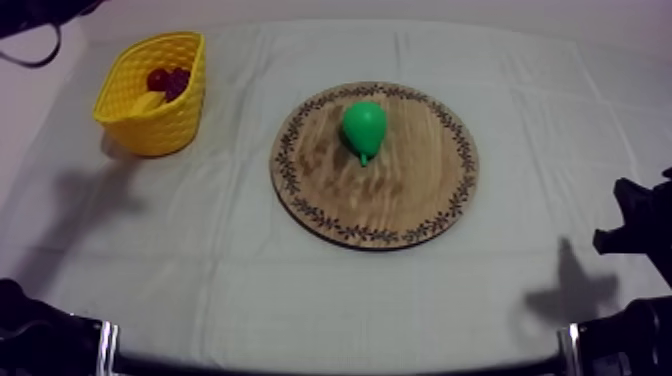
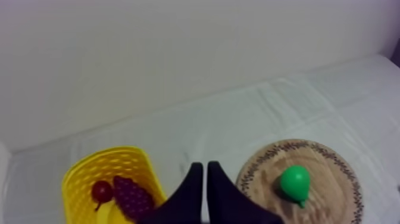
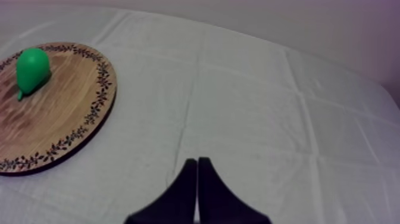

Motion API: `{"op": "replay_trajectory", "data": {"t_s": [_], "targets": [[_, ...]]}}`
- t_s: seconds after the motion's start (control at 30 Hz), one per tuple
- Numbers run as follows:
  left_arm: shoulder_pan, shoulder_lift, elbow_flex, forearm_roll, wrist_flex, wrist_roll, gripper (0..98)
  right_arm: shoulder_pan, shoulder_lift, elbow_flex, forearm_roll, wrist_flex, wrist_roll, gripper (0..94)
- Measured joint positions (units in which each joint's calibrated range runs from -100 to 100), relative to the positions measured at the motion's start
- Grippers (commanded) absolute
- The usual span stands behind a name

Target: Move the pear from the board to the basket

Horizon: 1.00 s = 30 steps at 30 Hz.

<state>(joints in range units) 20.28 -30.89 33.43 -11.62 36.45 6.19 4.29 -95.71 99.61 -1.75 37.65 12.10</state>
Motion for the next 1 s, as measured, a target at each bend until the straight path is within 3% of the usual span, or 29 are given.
{"op": "replay_trajectory", "data": {"t_s": [0.43,0.67,1.0], "targets": [[9.29,15.73,-21.92,-0.35,13.53,4.75,0.1,0.0,0.0,0.0,0.0,0.0,-0.03,0.3],[12.14,23.33,-31.46,-0.86,21.19,8.55,0.1,0.0,0.0,0.0,0.0,0.0,-0.03,0.3],[14.14,33.66,-37.66,-3.44,23.22,15.54,0.1,0.0,0.0,0.0,0.0,0.0,-0.03,0.3]]}}
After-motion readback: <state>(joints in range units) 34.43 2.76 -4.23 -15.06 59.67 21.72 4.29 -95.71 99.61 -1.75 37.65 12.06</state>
